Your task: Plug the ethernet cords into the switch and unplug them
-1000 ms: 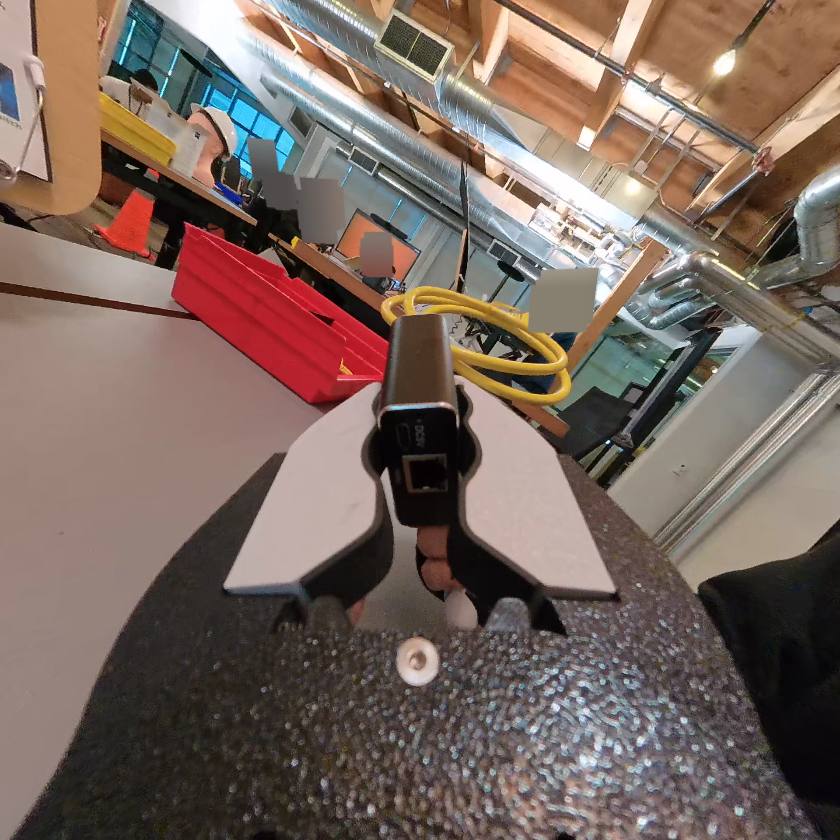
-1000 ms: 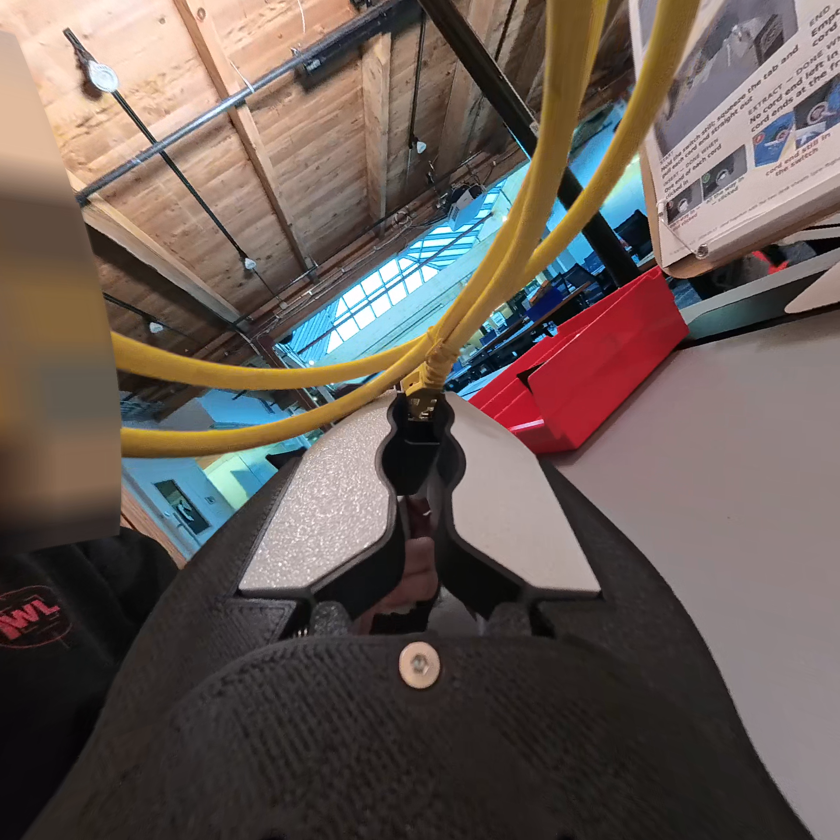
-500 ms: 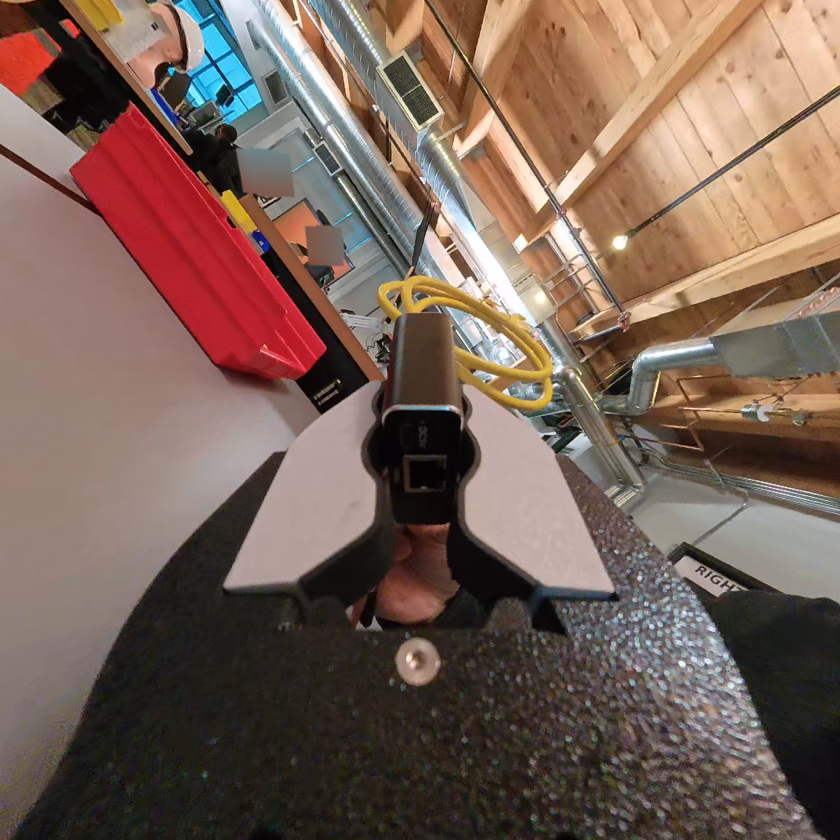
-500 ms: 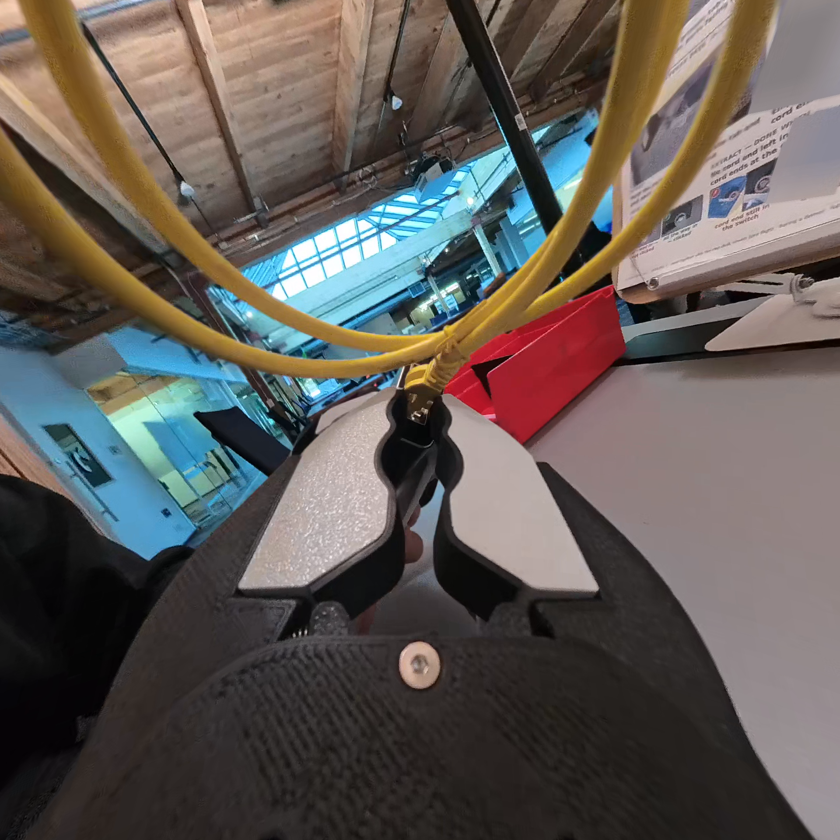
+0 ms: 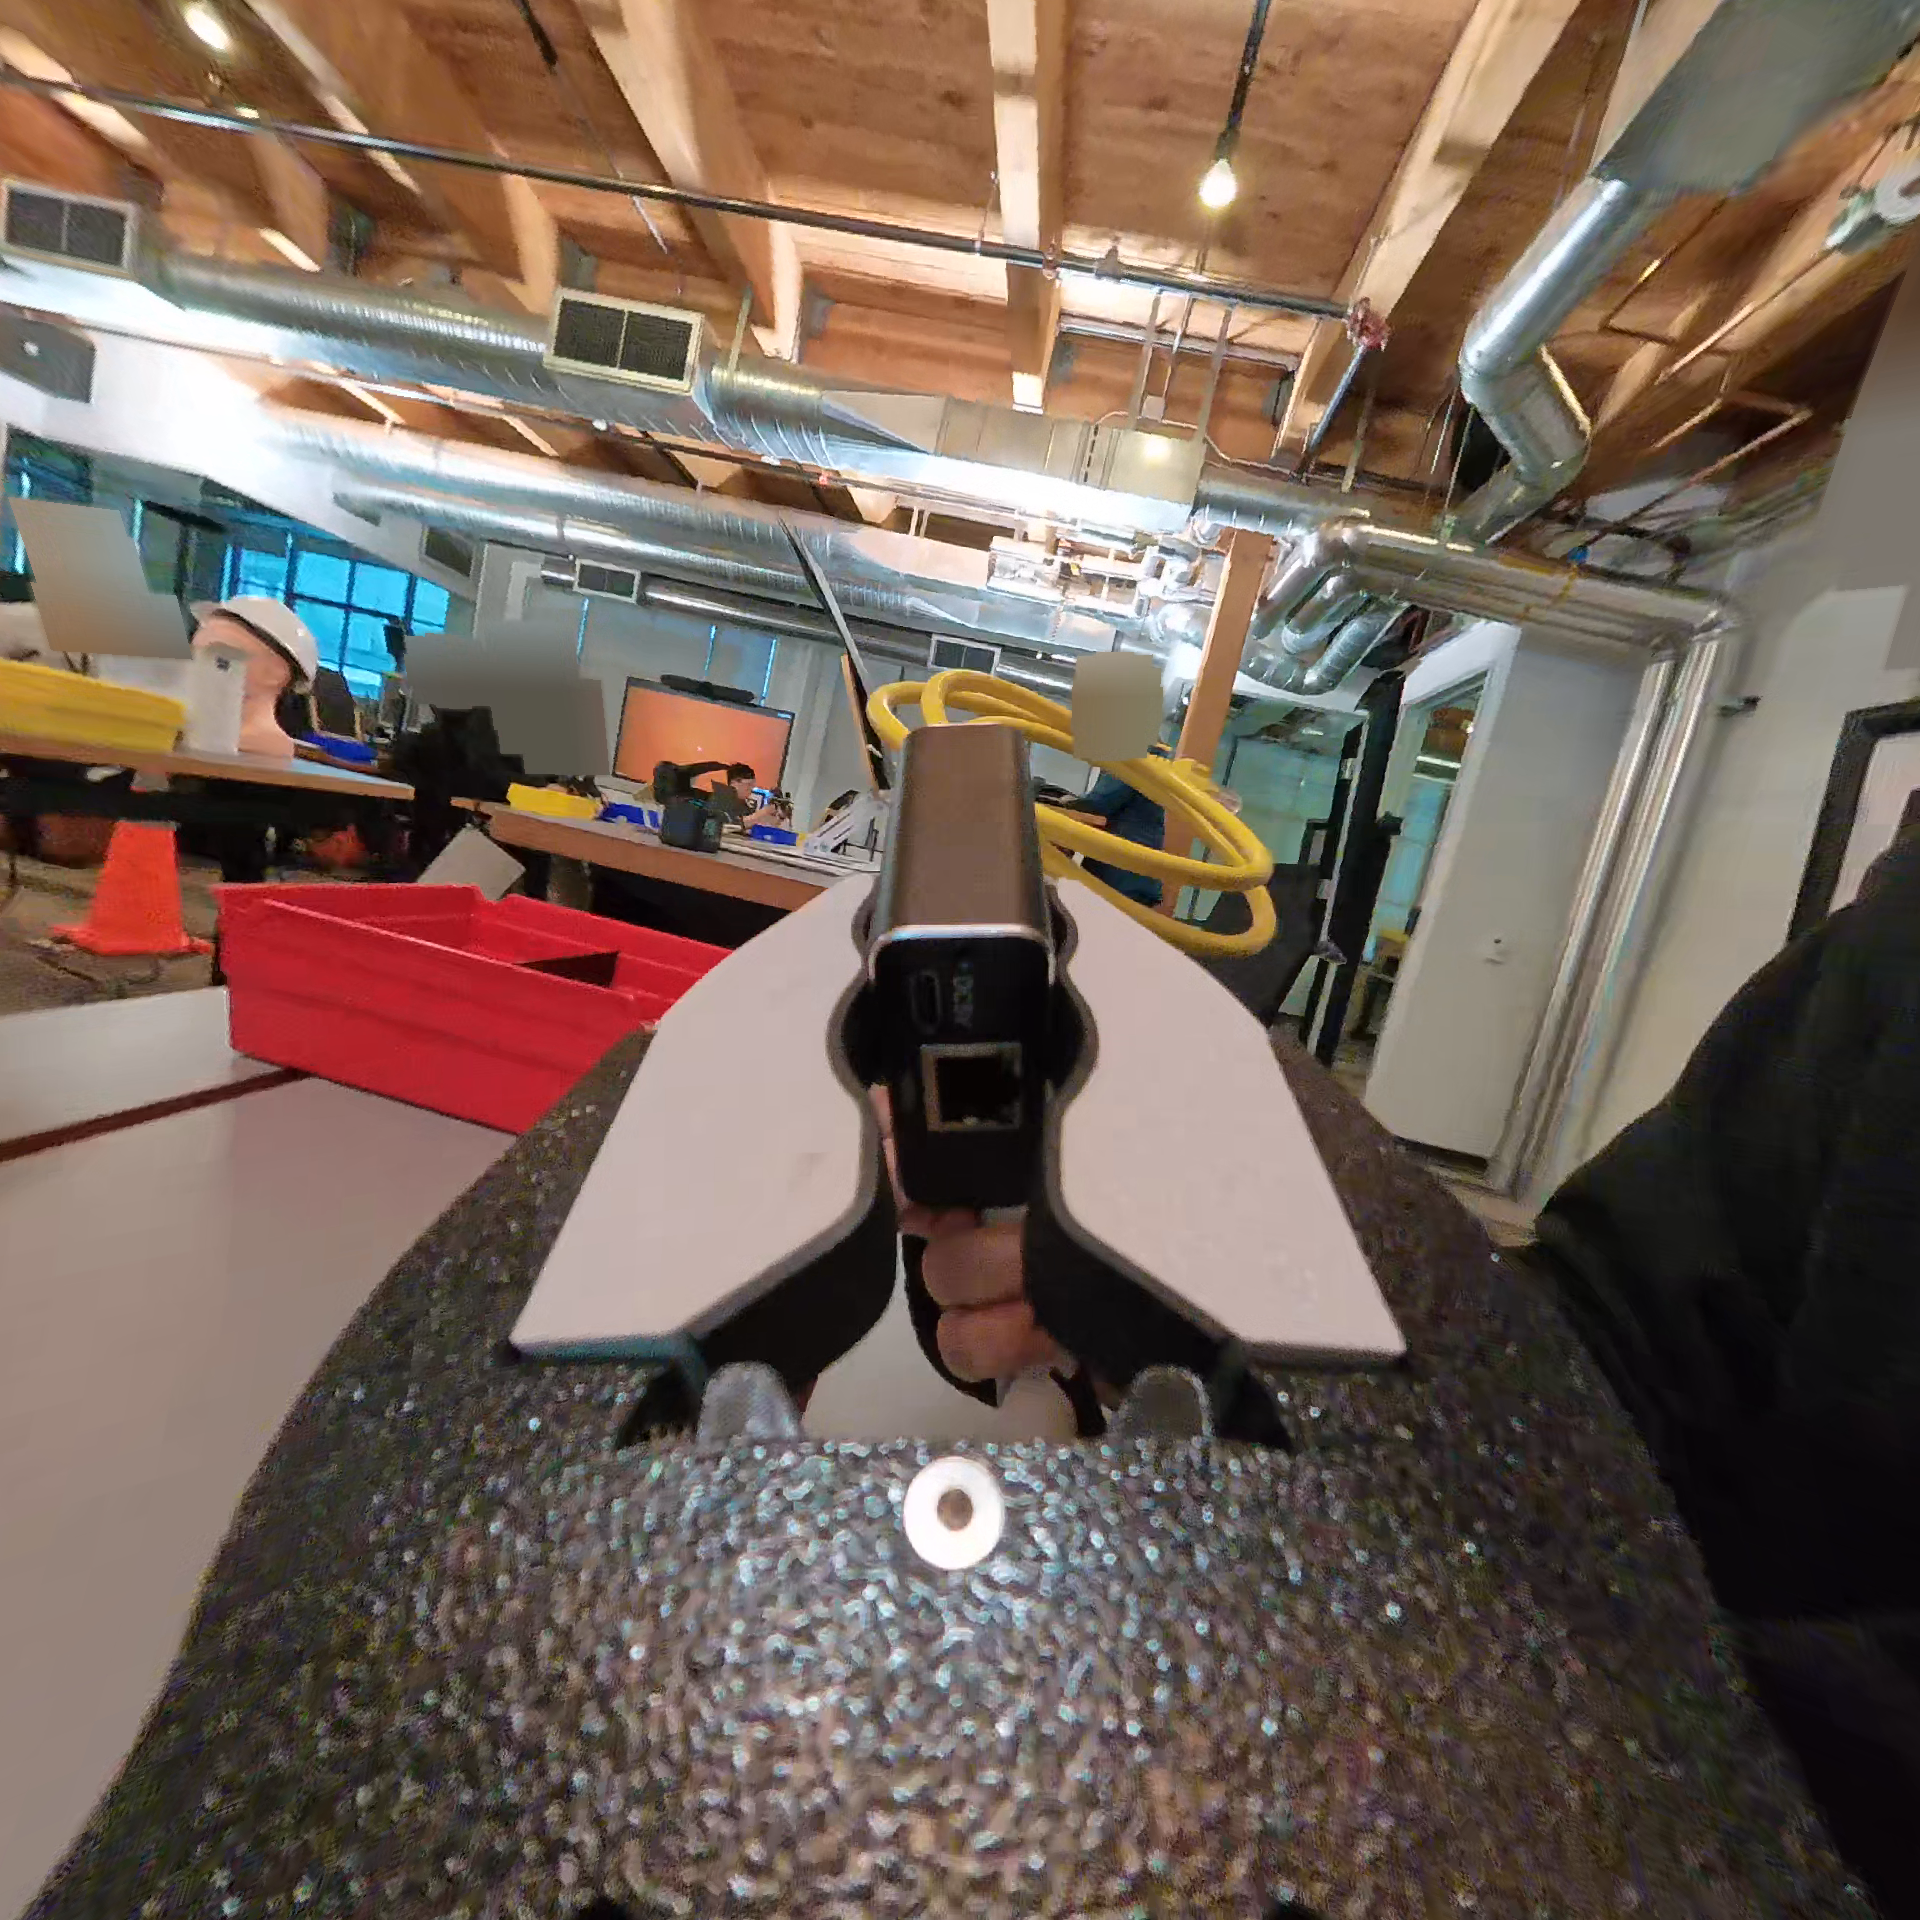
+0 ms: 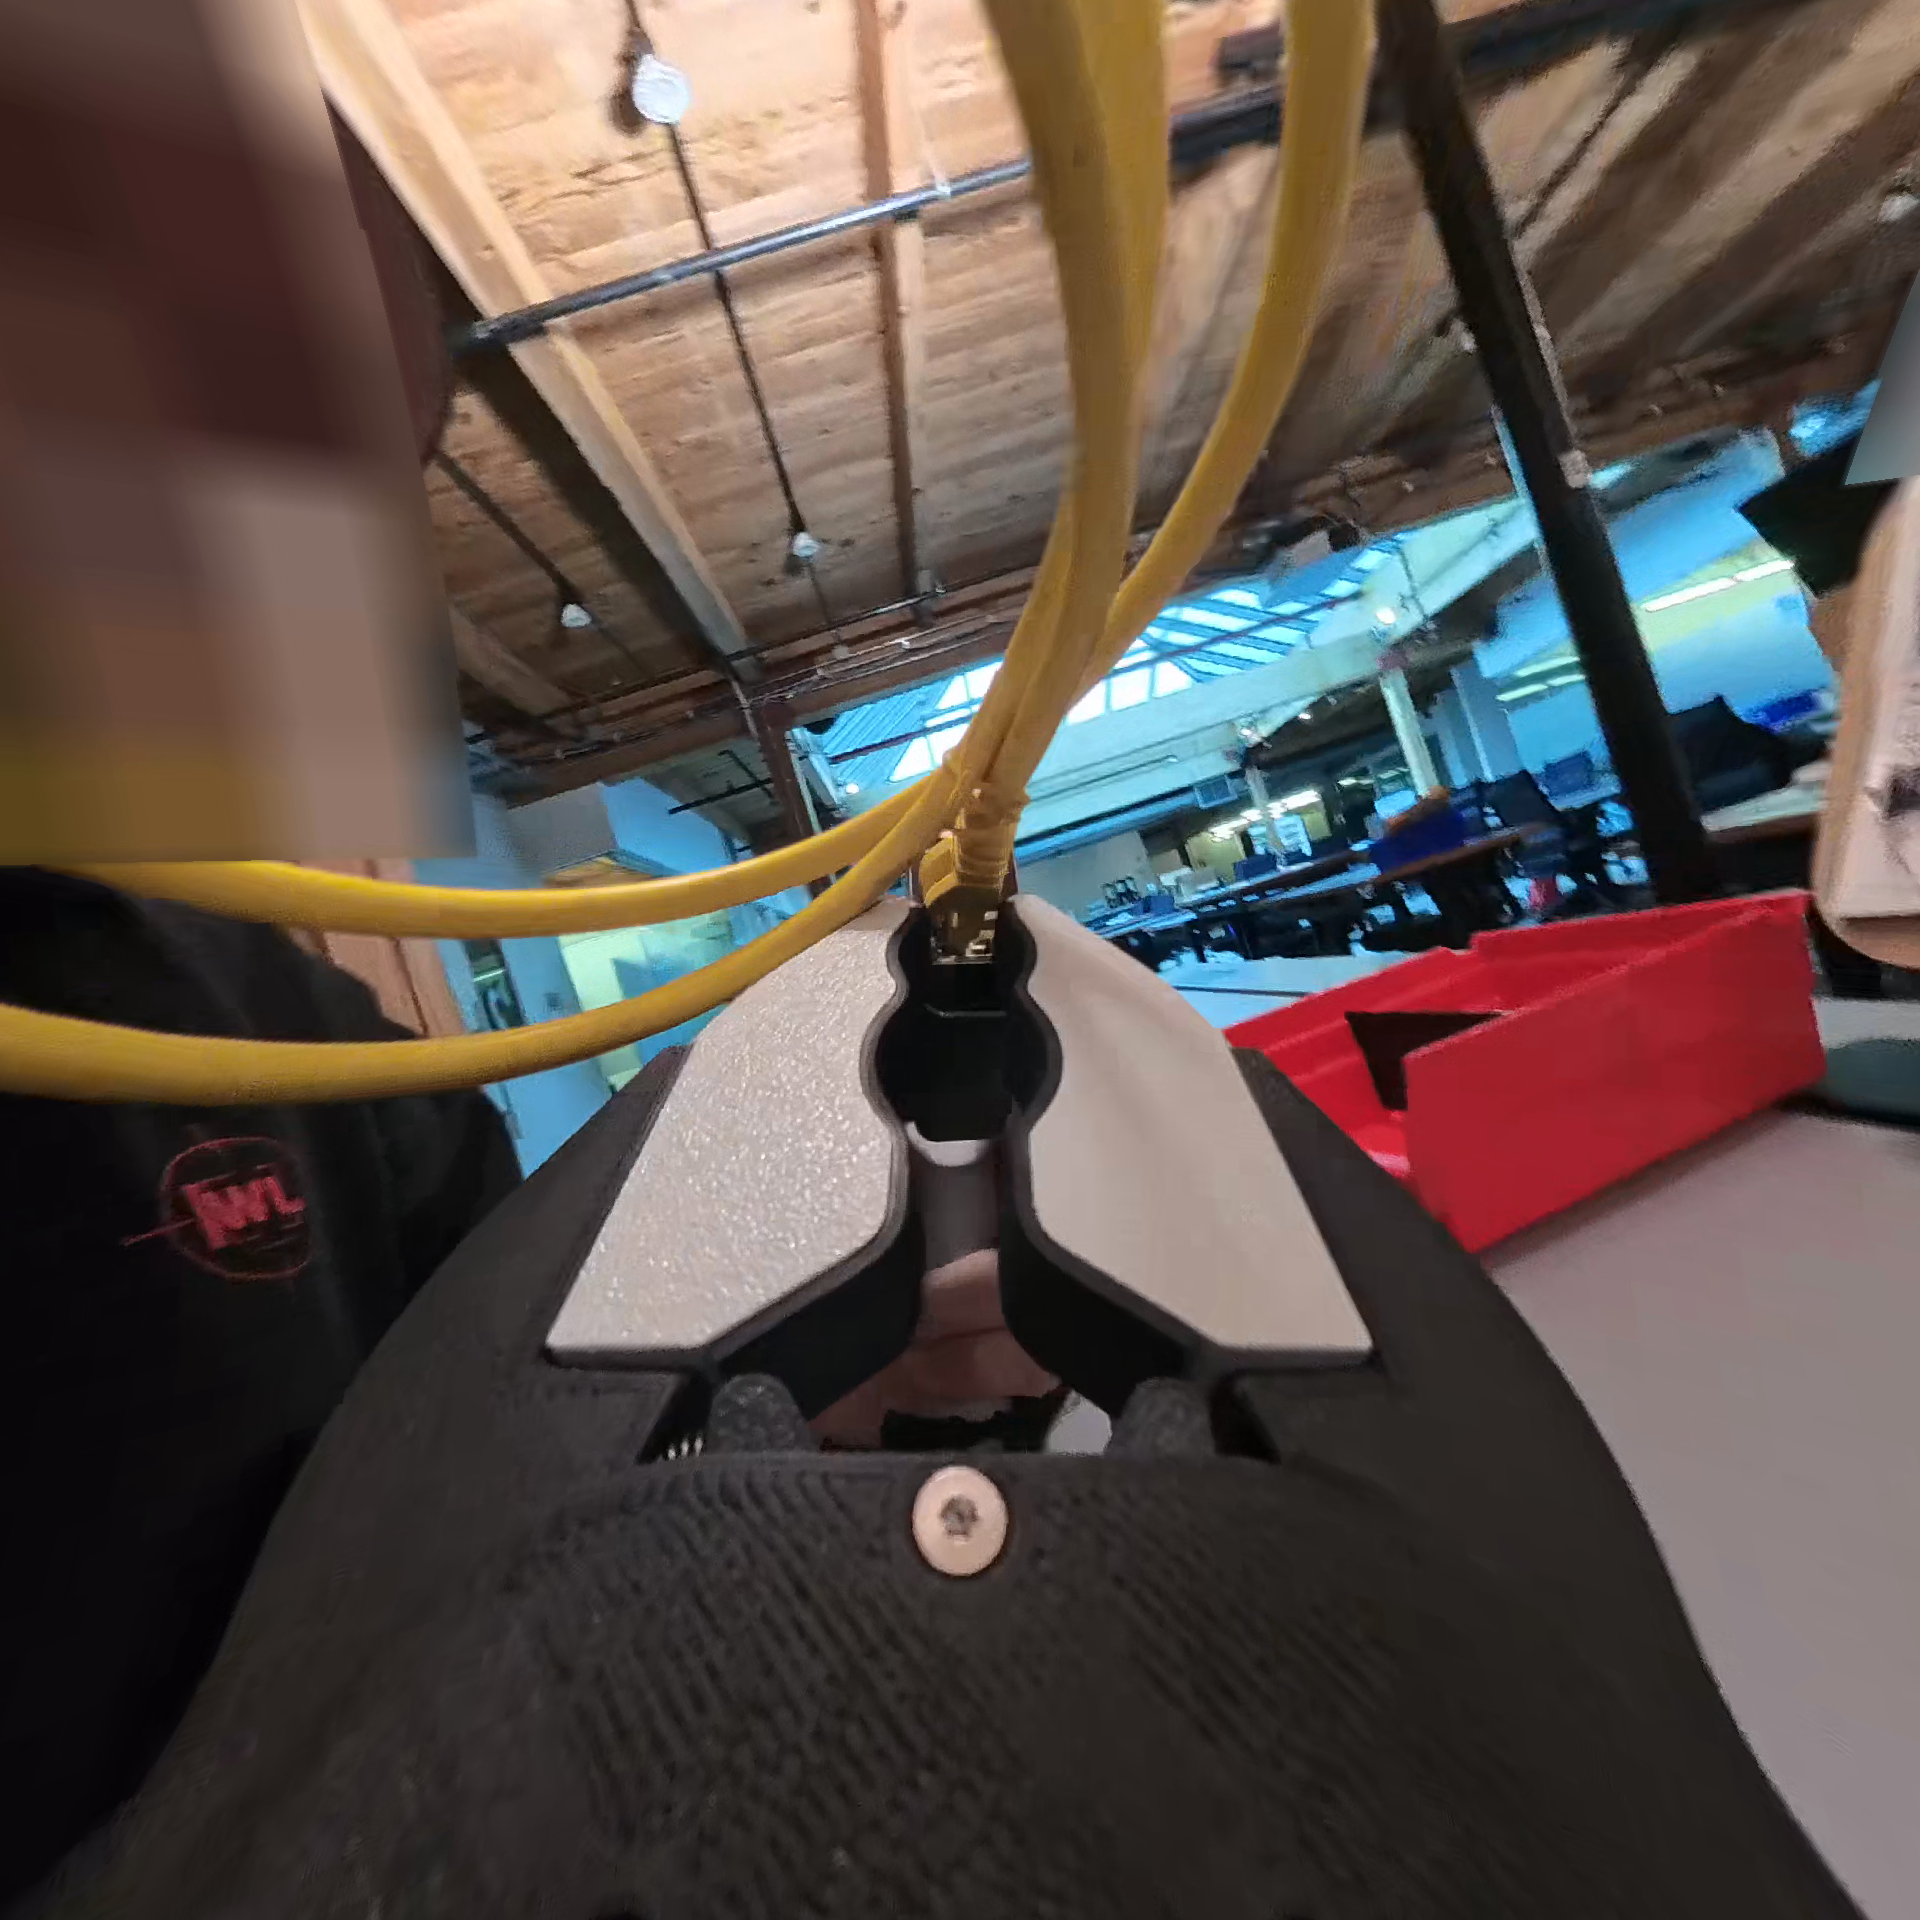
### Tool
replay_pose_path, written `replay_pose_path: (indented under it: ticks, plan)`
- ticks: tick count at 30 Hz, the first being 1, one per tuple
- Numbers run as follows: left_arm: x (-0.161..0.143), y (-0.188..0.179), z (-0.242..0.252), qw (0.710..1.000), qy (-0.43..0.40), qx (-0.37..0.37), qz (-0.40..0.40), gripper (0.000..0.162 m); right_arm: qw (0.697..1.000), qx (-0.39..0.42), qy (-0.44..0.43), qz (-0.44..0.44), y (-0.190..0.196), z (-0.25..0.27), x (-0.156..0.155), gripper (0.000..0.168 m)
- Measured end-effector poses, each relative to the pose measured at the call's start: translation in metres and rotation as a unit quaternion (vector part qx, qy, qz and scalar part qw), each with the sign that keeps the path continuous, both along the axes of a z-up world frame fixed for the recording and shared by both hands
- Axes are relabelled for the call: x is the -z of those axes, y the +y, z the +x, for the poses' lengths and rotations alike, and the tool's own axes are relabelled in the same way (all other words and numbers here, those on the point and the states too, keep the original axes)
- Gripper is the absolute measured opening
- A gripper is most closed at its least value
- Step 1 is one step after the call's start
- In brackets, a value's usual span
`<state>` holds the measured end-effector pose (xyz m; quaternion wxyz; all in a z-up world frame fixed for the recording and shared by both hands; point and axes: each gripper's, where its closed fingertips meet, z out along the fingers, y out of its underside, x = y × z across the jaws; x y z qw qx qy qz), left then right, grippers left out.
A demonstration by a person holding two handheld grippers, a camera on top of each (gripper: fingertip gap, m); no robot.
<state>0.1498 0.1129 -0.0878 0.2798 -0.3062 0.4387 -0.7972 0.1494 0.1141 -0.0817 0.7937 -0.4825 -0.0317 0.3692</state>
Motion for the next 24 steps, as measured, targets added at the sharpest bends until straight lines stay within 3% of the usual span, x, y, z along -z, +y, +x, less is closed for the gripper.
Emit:
replay_pose_path:
  ticks: [10,24]
  plan:
    - [-0.029,-0.011,-0.023,0.995,-0.069,-0.012,0.075,0.026,0.996,0.007,-0.068,0.05,-0.014,-0.021,-0.022,0.013]
    - [-0.039,-0.024,-0.039,0.984,-0.125,0.003,0.124,0.027,0.971,0.075,-0.219,0.058,-0.024,-0.037,-0.031,0.014]
